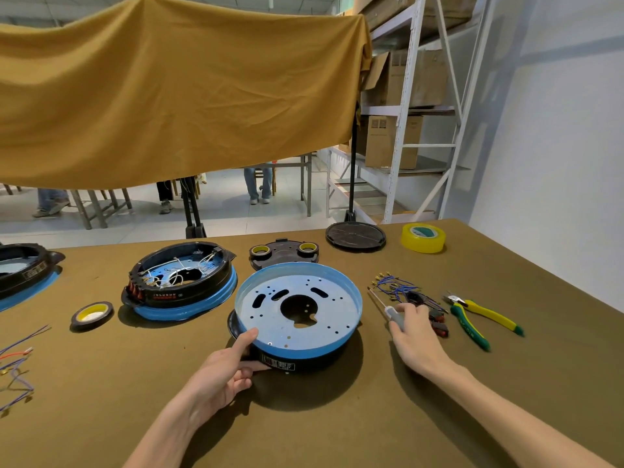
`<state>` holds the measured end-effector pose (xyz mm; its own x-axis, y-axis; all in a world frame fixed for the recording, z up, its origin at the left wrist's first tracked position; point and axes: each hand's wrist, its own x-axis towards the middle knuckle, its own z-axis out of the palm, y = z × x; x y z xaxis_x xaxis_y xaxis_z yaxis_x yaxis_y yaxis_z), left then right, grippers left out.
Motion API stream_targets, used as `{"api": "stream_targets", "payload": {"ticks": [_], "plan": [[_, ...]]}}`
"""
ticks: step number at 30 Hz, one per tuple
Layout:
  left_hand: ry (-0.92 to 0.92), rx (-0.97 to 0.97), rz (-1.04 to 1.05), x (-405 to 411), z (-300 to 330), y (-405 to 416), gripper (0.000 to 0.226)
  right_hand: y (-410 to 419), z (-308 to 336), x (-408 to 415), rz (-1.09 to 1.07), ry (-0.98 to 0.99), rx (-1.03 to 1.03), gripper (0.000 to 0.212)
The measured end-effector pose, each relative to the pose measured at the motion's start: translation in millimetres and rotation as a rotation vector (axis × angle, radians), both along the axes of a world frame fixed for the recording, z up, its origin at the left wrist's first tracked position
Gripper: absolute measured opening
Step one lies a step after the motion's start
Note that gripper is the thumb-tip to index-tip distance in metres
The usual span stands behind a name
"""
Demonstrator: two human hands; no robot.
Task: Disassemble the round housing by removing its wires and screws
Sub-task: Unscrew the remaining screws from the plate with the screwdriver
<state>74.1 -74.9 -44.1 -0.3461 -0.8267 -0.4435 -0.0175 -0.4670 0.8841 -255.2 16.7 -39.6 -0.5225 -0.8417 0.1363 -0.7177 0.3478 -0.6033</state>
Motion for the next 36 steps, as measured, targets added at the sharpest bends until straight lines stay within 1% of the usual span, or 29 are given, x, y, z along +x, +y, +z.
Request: {"api": "stream_targets", "payload": {"ticks": [3,5,6,8,10,11,13,16,17,19,22,26,30,33,36], "plan": [[-0.013,-0.012,-0.038,1.7,0.9,1.3,0.075,-1.7,-2.5,8.3,-0.018,0.178,0.043,0.042],[-0.013,-0.018,-0.055,2.6,0.4,1.5,0.077,-5.2,4.5,11.1,-0.049,0.256,0.036,0.043],[-0.013,-0.022,-0.063,3.2,0.1,1.2,0.077,-7.7,11.4,13.3,-0.058,0.266,-0.012,0.039],[-0.017,-0.025,-0.075,3.6,-0.5,0.6,0.076,-14.2,29.6,20.8,-0.032,0.245,-0.203,0.023],[-0.021,-0.021,-0.078,3.8,-0.6,-0.3,0.074,-20.7,48.7,35.4,0.088,0.211,-0.356,0.011],[-0.025,-0.022,-0.082,3.7,-0.3,-0.4,0.073,-23.2,56.7,46.2,0.184,0.189,-0.376,0.011],[-0.035,-0.03,-0.097,3.4,0.0,-0.1,0.074,-28.2,66.0,70.5,0.413,0.137,-0.303,0.012],[-0.042,-0.046,-0.098,4.5,-0.3,0.9,0.082,-39.1,64.3,104.6,0.715,0.018,-0.069,0.011],[-0.048,-0.051,-0.098,4.8,0.1,1.5,0.083,-43.1,62.3,113.3,0.787,0.002,-0.018,0.013],[-0.063,-0.058,-0.104,4.9,1.1,2.7,0.085,-50.5,58.5,124.8,0.871,0.037,0.035,0.017],[-0.08,-0.058,-0.106,4.4,1.3,2.8,0.086,-57.3,56.7,131.6,0.907,0.132,0.026,0.017],[-0.095,-0.051,-0.108,4.4,0.7,1.9,0.085,-60.3,59.0,135.3,0.933,0.176,0.041,0.013],[-0.077,-0.062,-0.112,4.1,0.8,2.5,0.09,-61.3,60.2,137.9,0.999,0.263,0.095,0.02],[-0.068,-0.066,-0.117,4.2,1.5,2.6,0.089,-60.5,59.8,137.2,0.995,0.228,0.088,0.024],[-0.066,-0.06,-0.115,4.5,1.6,2.5,0.089,-61.5,61.8,137.2,0.977,0.232,0.095,0.018]]}}
